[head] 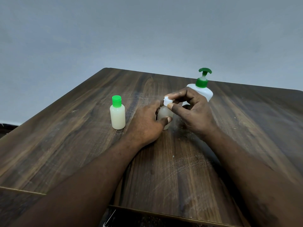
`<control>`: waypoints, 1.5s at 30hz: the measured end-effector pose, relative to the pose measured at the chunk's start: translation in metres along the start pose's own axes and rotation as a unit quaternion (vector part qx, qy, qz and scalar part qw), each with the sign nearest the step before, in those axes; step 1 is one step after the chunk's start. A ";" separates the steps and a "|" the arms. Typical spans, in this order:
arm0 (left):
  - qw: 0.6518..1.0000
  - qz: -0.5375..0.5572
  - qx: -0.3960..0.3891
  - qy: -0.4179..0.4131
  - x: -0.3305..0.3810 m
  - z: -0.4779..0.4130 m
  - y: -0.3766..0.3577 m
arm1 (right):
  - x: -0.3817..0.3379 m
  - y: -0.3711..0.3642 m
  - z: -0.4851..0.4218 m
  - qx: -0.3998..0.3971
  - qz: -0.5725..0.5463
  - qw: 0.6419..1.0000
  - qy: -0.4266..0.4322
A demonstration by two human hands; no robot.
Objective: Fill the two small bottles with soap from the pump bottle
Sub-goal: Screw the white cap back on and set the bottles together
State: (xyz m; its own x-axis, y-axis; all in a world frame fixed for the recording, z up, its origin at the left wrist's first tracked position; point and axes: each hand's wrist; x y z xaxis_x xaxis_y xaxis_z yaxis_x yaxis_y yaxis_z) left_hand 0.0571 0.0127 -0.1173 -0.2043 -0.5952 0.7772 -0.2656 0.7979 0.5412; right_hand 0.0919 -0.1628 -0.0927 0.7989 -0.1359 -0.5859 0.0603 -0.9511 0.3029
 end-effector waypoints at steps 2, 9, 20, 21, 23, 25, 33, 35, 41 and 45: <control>1.000 0.002 -0.003 -0.001 0.000 0.000 0.000 | -0.001 0.000 0.000 -0.001 -0.014 1.000 0.000; 1.000 -0.009 0.002 0.002 0.000 -0.001 -0.001 | 0.001 0.000 0.000 0.000 -0.047 0.999 -0.007; 1.000 -0.008 -0.007 0.006 0.000 0.000 0.002 | 0.001 0.001 -0.001 -0.007 -0.055 0.998 -0.027; 1.000 -0.002 -0.015 0.010 -0.001 -0.001 0.003 | 0.000 0.002 0.000 -0.023 -0.059 0.998 -0.024; 1.000 0.005 -0.024 0.016 -0.002 -0.001 0.004 | -0.001 0.000 0.001 -0.049 -0.071 0.996 -0.018; 0.999 0.007 -0.027 0.020 -0.002 -0.001 0.005 | -0.001 -0.002 0.002 -0.049 -0.081 0.995 -0.026; 0.999 -0.026 -0.001 0.033 0.002 0.001 0.003 | -0.004 -0.006 0.002 -0.001 -0.083 0.995 -0.059; 0.999 -0.041 0.012 0.031 0.004 0.002 0.002 | -0.004 -0.008 0.002 0.006 -0.064 0.996 -0.057; 0.995 -0.083 0.036 0.027 0.009 0.007 0.002 | -0.005 -0.007 0.003 -0.005 -0.070 0.996 -0.062; 0.997 -0.059 0.021 0.042 0.009 0.011 0.005 | -0.005 0.001 0.005 -0.061 -0.119 0.988 -0.083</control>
State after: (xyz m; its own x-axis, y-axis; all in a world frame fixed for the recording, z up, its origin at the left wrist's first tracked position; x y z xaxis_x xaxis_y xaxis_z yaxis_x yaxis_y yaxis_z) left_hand 0.0437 0.0107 -0.1108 -0.0906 -0.6728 0.7343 -0.3219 0.7175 0.6177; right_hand 0.0848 -0.1643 -0.0929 0.6452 0.0346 -0.7632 0.3142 -0.9226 0.2238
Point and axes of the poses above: each hand's wrist, its own z-axis away from the middle knuckle, its own y-axis out of the back of the hand, x = y × z, and after that the axes turned 12 degrees about y, right-handed
